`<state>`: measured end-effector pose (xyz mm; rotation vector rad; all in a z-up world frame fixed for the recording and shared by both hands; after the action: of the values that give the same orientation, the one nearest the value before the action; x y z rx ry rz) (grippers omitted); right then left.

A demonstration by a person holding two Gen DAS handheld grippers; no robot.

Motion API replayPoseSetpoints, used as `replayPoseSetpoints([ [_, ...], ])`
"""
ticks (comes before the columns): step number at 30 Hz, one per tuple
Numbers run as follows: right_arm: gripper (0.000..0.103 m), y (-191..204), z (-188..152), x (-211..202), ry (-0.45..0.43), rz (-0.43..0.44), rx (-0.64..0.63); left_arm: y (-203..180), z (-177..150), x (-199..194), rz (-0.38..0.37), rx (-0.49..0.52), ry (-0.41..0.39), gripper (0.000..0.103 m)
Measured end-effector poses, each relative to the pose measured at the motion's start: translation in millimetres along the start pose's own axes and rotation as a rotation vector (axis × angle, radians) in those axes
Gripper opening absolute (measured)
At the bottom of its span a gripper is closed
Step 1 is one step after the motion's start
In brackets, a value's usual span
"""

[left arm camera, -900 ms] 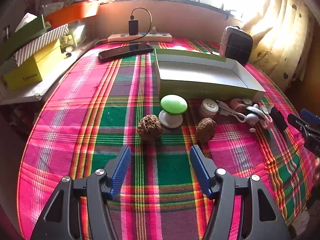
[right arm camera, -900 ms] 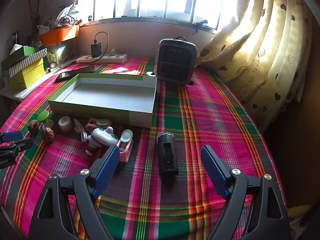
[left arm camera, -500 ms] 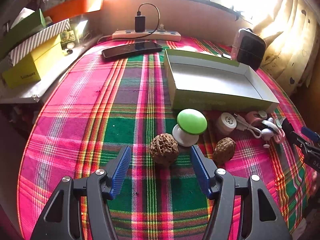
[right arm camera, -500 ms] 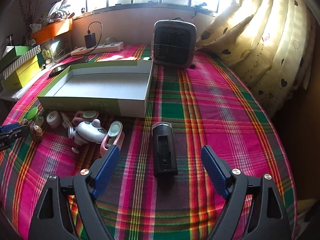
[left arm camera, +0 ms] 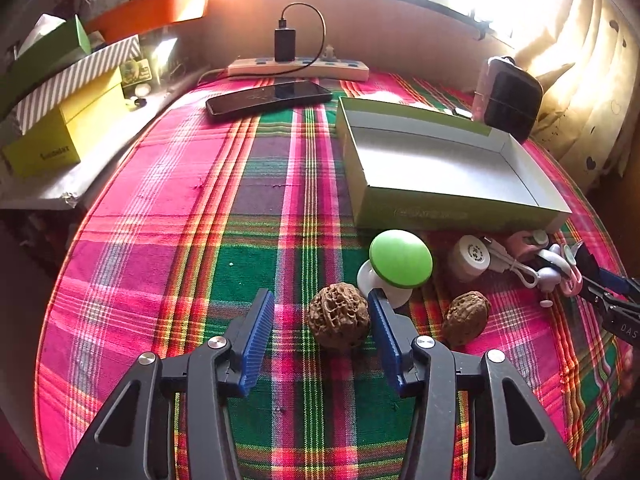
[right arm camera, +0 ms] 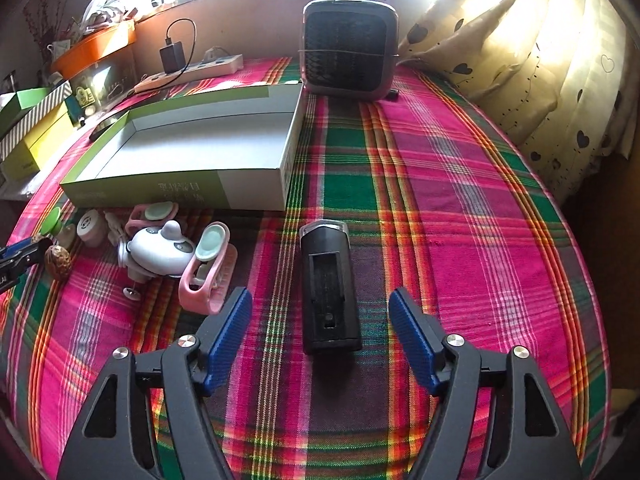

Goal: Organize objects
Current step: 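Approach the walnut with the left tool and close its fingers on it, then grasp the black device with the right tool while the left tool lifts the walnut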

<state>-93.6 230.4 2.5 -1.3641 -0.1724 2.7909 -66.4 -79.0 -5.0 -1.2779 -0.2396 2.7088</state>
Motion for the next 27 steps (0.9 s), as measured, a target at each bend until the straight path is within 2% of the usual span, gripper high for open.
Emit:
replayPoseSetpoints([
  [5, 0.059, -3.3, 1.5, -0.4, -0.003, -0.012, 0.007, 1.4, 1.8, 1.4, 0.017, 0.003, 0.0, 0.036],
  [10, 0.036, -4.4, 2.8, -1.5, -0.008, -0.014, 0.014, 2.6, 1.1, 0.6, 0.03, 0.008, -0.004, 0.029],
  [15, 0.029, -3.8, 2.4, -2.5, -0.009, -0.012, 0.013, 4.5, 1.3, 0.0, 0.029, 0.004, -0.005, 0.026],
  [27, 0.029, -4.7, 3.1, -3.2, -0.012, -0.013, 0.018, 4.0, 0.9, -1.1, 0.033, 0.013, -0.005, 0.026],
])
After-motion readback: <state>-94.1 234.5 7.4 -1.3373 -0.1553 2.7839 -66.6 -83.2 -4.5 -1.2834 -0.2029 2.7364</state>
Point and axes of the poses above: each gripper's, at about its wrist camera, not at the fingertips, and x roughly the way its jaws point, y to its left, z to its top, the point moved 1 cm from there along x, roughly the way its jaws point, and after that the axes turned 8 degrees about -z, right-handed, at the moved point
